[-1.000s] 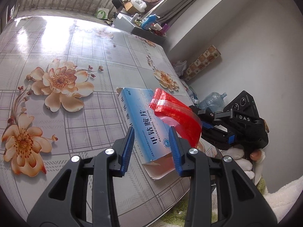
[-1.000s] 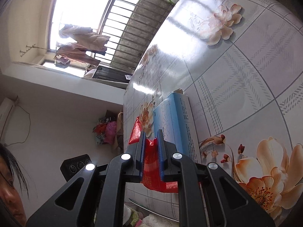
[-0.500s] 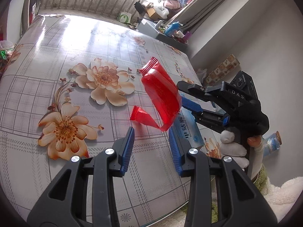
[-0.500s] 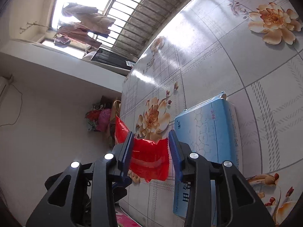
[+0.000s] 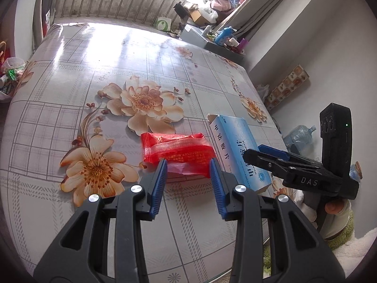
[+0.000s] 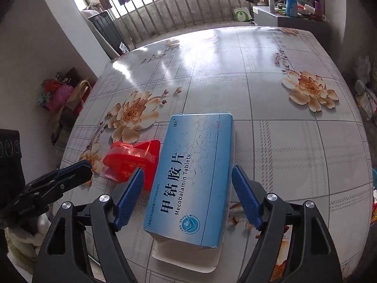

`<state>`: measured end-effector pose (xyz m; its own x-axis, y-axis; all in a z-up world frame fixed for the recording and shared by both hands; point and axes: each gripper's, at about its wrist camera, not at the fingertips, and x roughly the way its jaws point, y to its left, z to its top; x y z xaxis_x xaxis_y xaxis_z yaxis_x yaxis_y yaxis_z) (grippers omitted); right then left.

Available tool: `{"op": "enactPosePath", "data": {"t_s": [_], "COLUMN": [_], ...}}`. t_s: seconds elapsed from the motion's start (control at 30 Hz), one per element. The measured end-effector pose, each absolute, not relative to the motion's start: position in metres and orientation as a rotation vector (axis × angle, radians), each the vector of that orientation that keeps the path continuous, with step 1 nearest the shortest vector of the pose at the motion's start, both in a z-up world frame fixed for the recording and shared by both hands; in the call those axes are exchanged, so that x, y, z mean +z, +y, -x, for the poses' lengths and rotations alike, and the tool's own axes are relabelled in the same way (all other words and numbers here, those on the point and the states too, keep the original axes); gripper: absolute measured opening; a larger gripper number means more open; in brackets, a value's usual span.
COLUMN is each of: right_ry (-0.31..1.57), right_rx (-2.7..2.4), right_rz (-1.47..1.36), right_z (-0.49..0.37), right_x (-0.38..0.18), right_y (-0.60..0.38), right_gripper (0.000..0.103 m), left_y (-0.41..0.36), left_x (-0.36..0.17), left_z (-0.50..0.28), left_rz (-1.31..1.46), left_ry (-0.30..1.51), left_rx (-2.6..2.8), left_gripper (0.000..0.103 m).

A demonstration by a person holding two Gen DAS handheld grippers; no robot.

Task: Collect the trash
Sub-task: 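Grasp the red bag with the left tool while the right tool grasps the blue medicine box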

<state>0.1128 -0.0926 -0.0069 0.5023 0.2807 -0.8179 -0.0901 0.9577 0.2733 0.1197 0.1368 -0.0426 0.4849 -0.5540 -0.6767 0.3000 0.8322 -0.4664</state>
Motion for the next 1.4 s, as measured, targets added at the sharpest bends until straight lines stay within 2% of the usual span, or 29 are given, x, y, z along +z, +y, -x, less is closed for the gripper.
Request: {"op": "enactPosePath", "data": {"t_s": [0.23, 0.47, 0.9, 0.97, 1.03, 1.13, 1.4], "right_ry": [1.043, 1.057, 1.022, 1.003, 0.987, 0.983, 1.019], "right_rx": [0.19, 0.19, 0.123, 0.135, 0.152, 0.151, 0.212], "right_rz": [-0.06, -0.063, -0.223, -0.224, -0.214, -0.197, -0.159], "right_z": [-0.103, -0.107, -0.088, -0.085, -0.085, -0.089, -0.108], "right_x": [-0.013, -0.015, -0.011, -0.008, -0.005, -0.003, -0.011], "right_y": [-0.076, -0.082, -0.172, -0.177, -0.178, -0.18, -0.174], "right_gripper": [0.078, 0.078, 0.076, 0.076, 0.076, 0.076, 0.078], "left_y": [0.135, 0.111, 0.125, 0.126, 0.125, 0.117, 0.09], "left_x": [-0.026, -0.071, -0.087, -0.085, -0.083, -0.077, -0.069], "left_z": [-0.156, -0.207, -0.149, -0.14, -0.133, -0.123, -0.095], "left_rz": [0.266, 0.225, 0.431, 0.438, 0.434, 0.369, 0.051], "left_ry": [0.867, 1.041, 1.178, 1.18, 1.177, 1.16, 1.108], "left_rx": [-0.547, -0.512, -0.686, -0.71, -0.734, -0.752, -0.761], "left_gripper": [0.035, 0.034, 0.034, 0.036, 0.049, 0.059, 0.061]}}
